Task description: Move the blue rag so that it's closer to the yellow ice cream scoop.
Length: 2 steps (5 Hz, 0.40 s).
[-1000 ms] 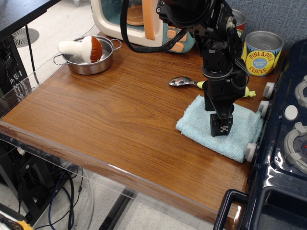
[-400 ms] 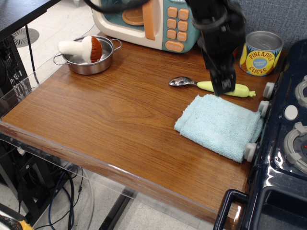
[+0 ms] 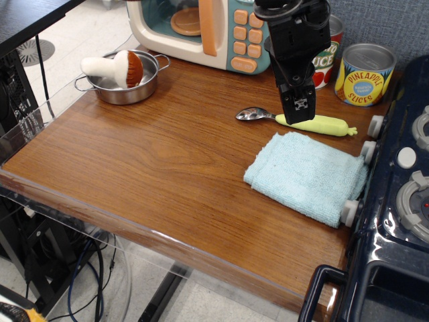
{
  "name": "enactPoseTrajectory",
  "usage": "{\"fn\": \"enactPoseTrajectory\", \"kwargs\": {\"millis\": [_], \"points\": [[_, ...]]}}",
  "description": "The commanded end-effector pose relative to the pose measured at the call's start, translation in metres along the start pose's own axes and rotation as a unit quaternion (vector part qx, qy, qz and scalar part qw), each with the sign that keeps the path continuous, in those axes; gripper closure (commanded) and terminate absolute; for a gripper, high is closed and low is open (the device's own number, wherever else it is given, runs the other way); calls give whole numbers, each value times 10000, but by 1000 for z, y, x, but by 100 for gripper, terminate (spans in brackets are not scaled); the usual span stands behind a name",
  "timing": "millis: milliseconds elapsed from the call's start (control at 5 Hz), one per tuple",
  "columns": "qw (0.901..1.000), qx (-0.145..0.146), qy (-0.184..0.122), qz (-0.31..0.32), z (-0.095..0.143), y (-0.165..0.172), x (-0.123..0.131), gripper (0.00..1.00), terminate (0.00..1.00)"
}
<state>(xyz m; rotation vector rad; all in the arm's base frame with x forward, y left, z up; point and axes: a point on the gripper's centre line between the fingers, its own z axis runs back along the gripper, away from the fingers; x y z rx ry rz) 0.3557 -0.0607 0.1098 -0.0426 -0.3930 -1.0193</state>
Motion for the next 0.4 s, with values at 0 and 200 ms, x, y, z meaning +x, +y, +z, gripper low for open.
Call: {"fn": "enactPoseTrajectory", "kwargs": {"millis": [0,200], "points": [[9992,308,-223,-74,27,6,6,0,0],[9992,308,-223,-74,27,6,6,0,100]]}}
